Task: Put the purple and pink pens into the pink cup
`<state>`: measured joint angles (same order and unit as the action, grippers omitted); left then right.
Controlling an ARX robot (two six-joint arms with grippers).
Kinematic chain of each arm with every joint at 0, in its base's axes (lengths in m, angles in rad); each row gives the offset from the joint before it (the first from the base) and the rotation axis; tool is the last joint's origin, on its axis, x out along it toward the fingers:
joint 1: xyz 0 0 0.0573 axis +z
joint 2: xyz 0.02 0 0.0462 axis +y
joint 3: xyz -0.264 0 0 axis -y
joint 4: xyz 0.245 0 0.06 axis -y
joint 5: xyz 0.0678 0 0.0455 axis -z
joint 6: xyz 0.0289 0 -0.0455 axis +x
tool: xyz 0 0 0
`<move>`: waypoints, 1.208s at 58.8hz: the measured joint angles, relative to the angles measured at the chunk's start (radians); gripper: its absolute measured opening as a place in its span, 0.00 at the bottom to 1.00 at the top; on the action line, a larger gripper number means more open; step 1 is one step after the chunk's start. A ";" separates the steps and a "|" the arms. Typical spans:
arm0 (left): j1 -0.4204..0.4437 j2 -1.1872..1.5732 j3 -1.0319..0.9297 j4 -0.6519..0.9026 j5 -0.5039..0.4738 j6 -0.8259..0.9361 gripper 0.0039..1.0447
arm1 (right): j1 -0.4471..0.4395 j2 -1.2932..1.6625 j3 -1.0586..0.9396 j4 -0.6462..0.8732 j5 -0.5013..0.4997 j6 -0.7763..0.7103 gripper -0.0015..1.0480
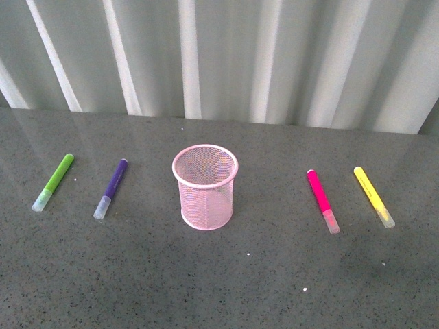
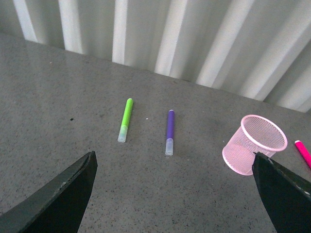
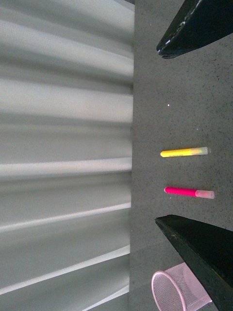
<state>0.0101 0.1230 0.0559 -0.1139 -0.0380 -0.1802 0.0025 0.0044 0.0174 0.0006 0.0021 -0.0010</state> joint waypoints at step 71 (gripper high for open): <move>-0.127 1.885 1.084 0.183 0.099 0.273 0.94 | 0.000 0.000 0.000 0.000 0.000 0.000 0.93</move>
<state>-0.1169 2.0079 1.1400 0.0696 0.0608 0.0925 0.0025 0.0044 0.0174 0.0006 0.0017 -0.0010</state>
